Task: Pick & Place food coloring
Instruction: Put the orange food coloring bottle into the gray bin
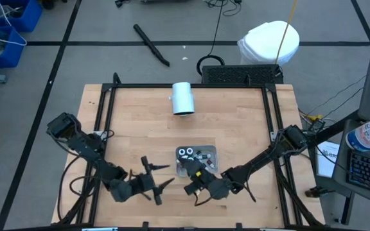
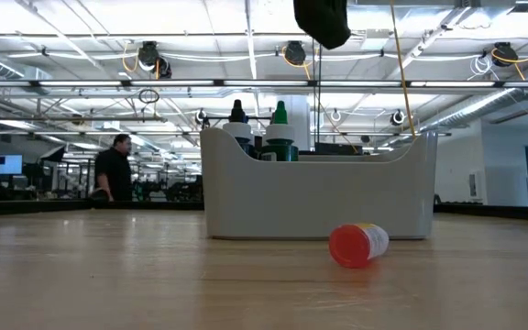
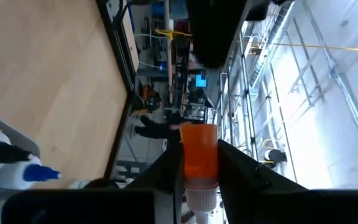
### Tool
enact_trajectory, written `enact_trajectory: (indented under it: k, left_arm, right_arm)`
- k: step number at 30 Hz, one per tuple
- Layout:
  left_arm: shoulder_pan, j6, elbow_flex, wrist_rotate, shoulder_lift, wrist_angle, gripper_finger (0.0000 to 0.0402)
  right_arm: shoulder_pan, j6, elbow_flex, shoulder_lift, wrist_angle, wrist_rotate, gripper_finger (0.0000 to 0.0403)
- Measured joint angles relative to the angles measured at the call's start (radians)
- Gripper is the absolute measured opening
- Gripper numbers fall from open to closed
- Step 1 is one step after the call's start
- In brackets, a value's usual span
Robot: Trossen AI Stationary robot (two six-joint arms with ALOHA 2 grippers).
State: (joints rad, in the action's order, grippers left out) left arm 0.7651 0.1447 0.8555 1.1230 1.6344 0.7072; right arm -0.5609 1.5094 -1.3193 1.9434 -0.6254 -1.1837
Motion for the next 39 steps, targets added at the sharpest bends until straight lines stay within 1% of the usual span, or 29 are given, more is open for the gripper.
enact_trajectory:
  k: [2, 5, 7, 12, 18, 22, 26, 33, 36, 39]
  left_arm:
    - [-0.018, -0.033, 0.000, 0.009, 0.000, -0.002, 0.0237]
    - [-0.048, -0.074, 0.000, -0.061, 0.000, -0.009, 0.0237]
    - [-0.064, -0.080, 0.000, -0.085, 0.000, -0.009, 0.0237]
    - [-0.087, -0.123, -0.001, -0.083, 0.000, -0.037, 0.0237]
    - [-0.111, -0.156, -0.001, -0.079, 0.000, -0.063, 0.0237]
    - [-0.119, -0.157, -0.001, -0.081, 0.000, -0.062, 0.0237]
    - [-0.120, -0.157, -0.001, -0.078, 0.000, -0.062, 0.0237]
    - [-0.133, -0.168, -0.001, -0.077, 0.000, -0.078, 0.0236]
    - [-0.142, -0.196, -0.001, -0.078, 0.000, -0.104, 0.0224]
    - [-0.149, -0.209, -0.001, -0.103, 0.000, -0.107, 0.0193]
  right_arm:
    - [0.005, -0.027, 0.000, 0.001, 0.000, 0.007, 0.0067]
    - [0.009, -0.080, 0.000, 0.001, 0.011, 0.029, 0.0065]
    - [0.013, -0.107, 0.000, 0.001, 0.031, 0.053, 0.0065]
    - [0.011, -0.149, 0.001, 0.002, 0.030, 0.087, 0.0066]
    - [0.011, -0.163, 0.001, 0.002, 0.034, 0.089, 0.0066]
    - [0.011, -0.181, 0.001, 0.002, 0.048, 0.090, 0.0066]
    - [0.015, -0.222, 0.001, 0.002, 0.089, 0.118, 0.0066]
    - [0.024, -0.217, 0.001, 0.022, 0.076, 0.115, 0.0065]
    - [0.024, -0.204, 0.001, 0.025, 0.077, 0.110, 0.0067]
    - [0.024, -0.206, 0.001, 0.025, 0.076, 0.110, 0.0066]
